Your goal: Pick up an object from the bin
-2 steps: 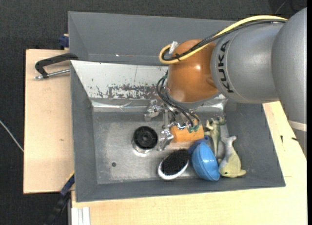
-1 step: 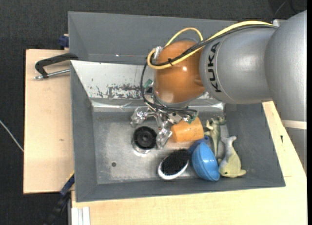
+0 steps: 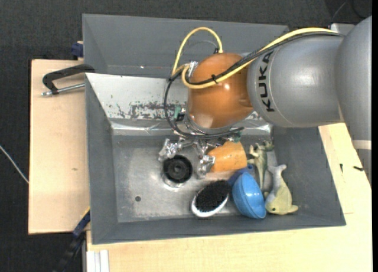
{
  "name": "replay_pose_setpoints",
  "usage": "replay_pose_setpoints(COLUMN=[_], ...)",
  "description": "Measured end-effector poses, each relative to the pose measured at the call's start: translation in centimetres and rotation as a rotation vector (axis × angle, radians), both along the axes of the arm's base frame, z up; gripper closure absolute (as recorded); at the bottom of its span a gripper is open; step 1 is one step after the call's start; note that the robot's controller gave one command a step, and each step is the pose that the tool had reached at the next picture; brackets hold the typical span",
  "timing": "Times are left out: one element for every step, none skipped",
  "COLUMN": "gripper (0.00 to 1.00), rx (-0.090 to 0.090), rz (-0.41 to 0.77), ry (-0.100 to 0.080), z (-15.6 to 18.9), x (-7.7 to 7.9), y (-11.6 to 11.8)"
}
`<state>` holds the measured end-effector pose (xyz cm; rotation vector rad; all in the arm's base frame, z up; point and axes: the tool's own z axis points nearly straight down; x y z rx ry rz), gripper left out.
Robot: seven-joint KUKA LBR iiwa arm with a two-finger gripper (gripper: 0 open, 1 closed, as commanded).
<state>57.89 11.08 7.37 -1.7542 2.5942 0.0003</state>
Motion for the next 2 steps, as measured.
replay_pose_setpoints(gripper=[1.00,1.00], rx=[0.001,-0.002], rz=[0.000,-0.004], ry=[-0.002,0.001], z=[0.2,2.5], x=[0.1,0.3], y=[0.0,0.2])
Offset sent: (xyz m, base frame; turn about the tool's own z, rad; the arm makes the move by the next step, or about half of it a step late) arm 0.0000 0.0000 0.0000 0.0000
